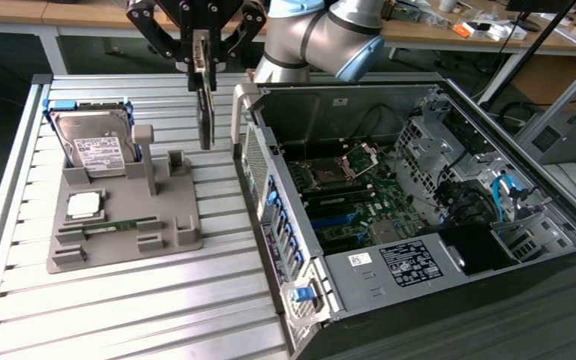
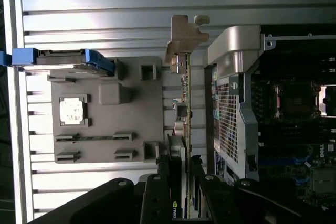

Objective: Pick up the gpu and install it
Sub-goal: 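Pick up the gpu and move the gpu toward the slot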

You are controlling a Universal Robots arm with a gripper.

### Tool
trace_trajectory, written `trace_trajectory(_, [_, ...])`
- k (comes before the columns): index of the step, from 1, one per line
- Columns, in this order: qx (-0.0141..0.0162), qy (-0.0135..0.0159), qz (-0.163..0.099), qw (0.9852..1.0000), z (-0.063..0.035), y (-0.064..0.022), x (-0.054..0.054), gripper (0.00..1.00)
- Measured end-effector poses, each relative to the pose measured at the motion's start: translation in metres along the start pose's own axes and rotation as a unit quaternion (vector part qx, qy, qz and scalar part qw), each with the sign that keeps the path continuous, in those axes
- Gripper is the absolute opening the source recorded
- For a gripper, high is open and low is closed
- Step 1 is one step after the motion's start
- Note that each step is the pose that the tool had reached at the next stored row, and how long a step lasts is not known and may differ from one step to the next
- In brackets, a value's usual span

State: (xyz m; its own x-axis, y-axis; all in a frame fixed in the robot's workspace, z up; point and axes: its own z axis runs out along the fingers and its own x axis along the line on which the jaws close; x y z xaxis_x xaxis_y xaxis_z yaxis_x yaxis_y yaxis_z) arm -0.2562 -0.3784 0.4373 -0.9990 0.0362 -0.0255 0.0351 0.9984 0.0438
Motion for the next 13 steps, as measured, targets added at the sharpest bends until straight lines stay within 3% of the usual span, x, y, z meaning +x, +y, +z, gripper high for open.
trace_trajectory(6, [0.0,0.0,0.0,1.0,0.0001,0.0,-0.004,0.27])
trace_trajectory(13, [0.0,0.0,0.0,1.0,0.0005,0.0004,-0.017,0.27])
